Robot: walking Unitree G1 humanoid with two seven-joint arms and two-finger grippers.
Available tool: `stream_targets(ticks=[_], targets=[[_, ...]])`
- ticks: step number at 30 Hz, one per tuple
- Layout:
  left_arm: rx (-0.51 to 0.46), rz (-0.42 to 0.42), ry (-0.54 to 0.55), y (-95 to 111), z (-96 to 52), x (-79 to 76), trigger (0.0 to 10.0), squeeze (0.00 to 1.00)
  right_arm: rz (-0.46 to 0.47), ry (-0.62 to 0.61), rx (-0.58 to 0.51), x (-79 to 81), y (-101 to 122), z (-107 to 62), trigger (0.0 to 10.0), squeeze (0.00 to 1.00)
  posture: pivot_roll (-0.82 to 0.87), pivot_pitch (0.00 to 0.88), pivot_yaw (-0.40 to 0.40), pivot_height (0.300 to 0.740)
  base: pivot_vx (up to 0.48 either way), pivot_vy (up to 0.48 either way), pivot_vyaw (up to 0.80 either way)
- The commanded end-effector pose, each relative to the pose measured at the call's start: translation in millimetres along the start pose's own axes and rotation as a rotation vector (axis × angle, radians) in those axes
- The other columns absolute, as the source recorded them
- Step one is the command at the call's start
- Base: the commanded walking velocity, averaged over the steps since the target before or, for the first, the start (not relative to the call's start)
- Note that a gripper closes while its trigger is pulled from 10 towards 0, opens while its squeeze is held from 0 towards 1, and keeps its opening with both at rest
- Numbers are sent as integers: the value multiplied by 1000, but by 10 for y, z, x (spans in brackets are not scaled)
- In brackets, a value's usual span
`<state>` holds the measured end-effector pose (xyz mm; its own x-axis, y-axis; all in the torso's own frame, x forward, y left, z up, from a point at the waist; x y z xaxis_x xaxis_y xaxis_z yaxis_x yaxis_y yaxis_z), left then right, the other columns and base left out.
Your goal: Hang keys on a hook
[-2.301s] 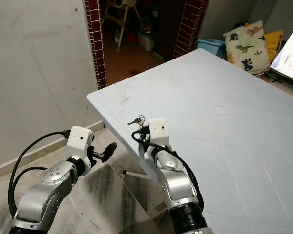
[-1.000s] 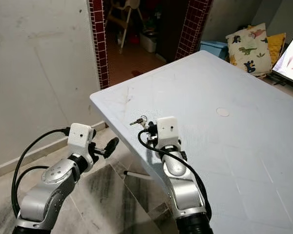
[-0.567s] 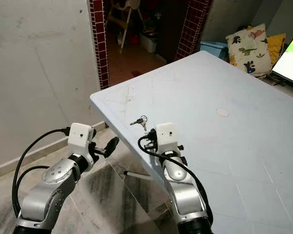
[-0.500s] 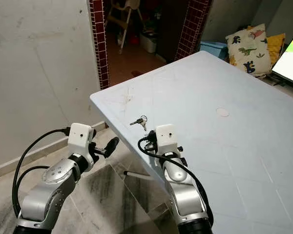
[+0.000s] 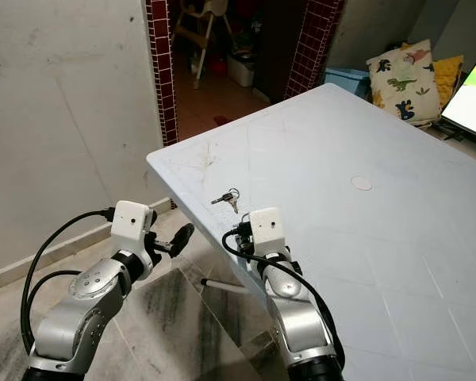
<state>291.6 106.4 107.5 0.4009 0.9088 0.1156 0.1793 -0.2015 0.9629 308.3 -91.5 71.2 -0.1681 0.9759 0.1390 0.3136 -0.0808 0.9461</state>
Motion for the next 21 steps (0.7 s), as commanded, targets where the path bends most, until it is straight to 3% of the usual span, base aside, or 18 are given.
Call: stream_targets(ticks=[1,2,3,4,21], targets=[[-1,2,-9,22,18,-22,10000,0,-2,-4,12,9,-11,29,10000,0,130,22,-101,740,0,0,0],[0,2,-9,21,17,-23,10000,0,1,-2,15,16,-23,34,8784,0,131,22,-100,740,0,0,0],[0,2,-10,19,15,-25,10000,0,5,-3,19,21,-38,39,3294,0,132,23,-100,740,0,0,0],[1,3,-10,17,13,-27,10000,0,7,-3,21,26,-50,44,0,0,132,23,-100,740,0,0,0],[11,13,-14,-1,-12,-10,10000,0,18,1,37,67,-123,106,0,0,146,28,-94,740,0,0,0]])
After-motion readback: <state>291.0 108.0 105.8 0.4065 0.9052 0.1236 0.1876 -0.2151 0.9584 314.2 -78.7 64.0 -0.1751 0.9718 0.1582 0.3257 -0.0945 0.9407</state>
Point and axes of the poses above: a point about 5 cm out from each wrist's last joint towards the gripper, its own z axis pointing out of the wrist towards the gripper, its own y axis along the axis of the wrist's last joint, x = y × z, the point moved 2 cm from there along z, pointing out of the wrist towards the gripper, and after that the axes turned 13 degrees about z, right-handed, at the moved point
